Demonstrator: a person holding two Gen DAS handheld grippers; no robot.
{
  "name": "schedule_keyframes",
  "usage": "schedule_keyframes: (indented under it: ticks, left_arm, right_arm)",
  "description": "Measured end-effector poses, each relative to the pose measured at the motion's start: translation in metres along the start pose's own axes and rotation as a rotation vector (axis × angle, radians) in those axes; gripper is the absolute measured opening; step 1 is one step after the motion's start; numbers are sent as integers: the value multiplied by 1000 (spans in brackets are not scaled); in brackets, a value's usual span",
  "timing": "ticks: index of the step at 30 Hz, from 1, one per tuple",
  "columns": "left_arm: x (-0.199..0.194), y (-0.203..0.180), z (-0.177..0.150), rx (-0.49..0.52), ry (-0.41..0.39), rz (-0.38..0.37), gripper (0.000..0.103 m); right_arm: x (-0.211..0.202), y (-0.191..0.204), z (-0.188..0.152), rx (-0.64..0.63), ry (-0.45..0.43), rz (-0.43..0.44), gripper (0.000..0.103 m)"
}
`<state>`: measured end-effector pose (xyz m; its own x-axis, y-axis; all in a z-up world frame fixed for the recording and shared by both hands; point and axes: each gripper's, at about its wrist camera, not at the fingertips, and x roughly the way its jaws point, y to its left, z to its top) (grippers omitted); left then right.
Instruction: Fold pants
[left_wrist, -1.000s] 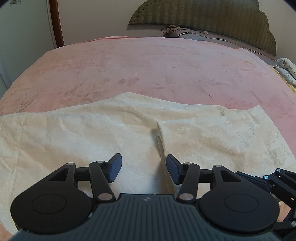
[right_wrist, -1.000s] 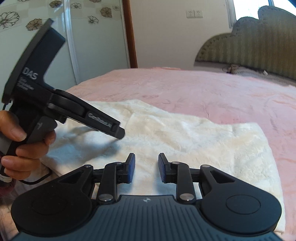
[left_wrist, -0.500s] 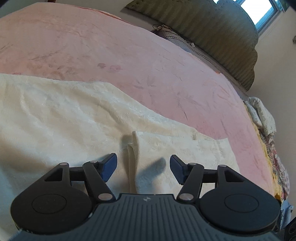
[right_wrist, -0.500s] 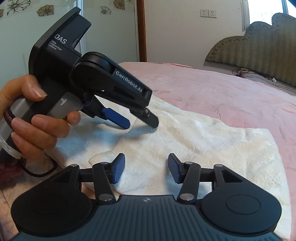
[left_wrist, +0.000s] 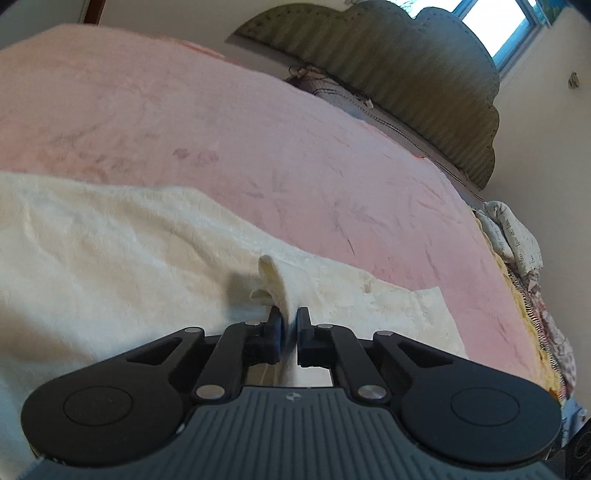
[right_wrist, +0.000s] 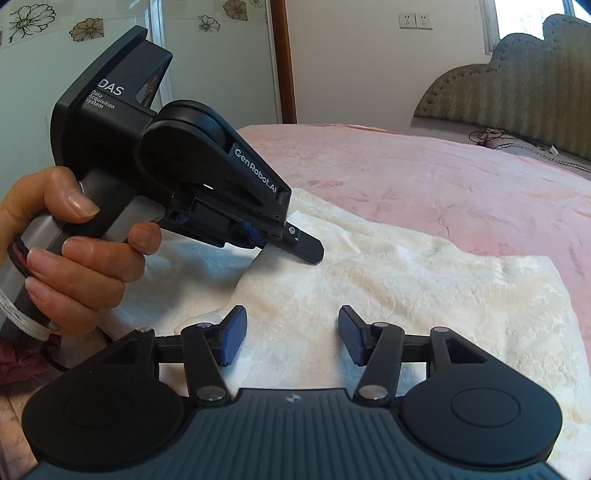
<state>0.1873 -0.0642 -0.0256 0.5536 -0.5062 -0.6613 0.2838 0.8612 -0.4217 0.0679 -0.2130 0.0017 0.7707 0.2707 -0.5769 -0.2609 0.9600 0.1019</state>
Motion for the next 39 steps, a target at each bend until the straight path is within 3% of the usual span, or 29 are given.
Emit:
schedule_keyframes:
  ticks: [2,4,9,16,18,25,28,33,39]
  left_arm:
    - [2,-9,-1,67,-13,40,7]
    - [13,-12,-4,104,23,87,9]
    - [2,-5,-8,96,13,161,39]
    - [-28,-2,-11,195,-45,375,54]
    - [-35,1,-14,224,-51,407,66]
    - [-50,21,-25,229,-32,464,68]
    - [-60,33,-30,208,-37,482,75]
    - [-77,45,-36,193,-64,547,77]
    - [-87,59,-40,150,-68,554,80]
  right_arm:
    - [1,3,0,-15,-8,-2,54]
    - [5,2,-3,-19,5,-8,58]
    - [-3,-7,-6,53,-7,2,60]
    - [-4,-11,-8,71,1,-14,66]
    - [-9,-6,-6,55,-29,-36,67]
    - [-4,-5,-7,69,-9,-34,76]
    - [-3,-7,-8,78,-9,-41,81]
    - [-2,-8,-11,93,-18,-45,82]
    - [-9,-1,-12,82,-44,-74,82]
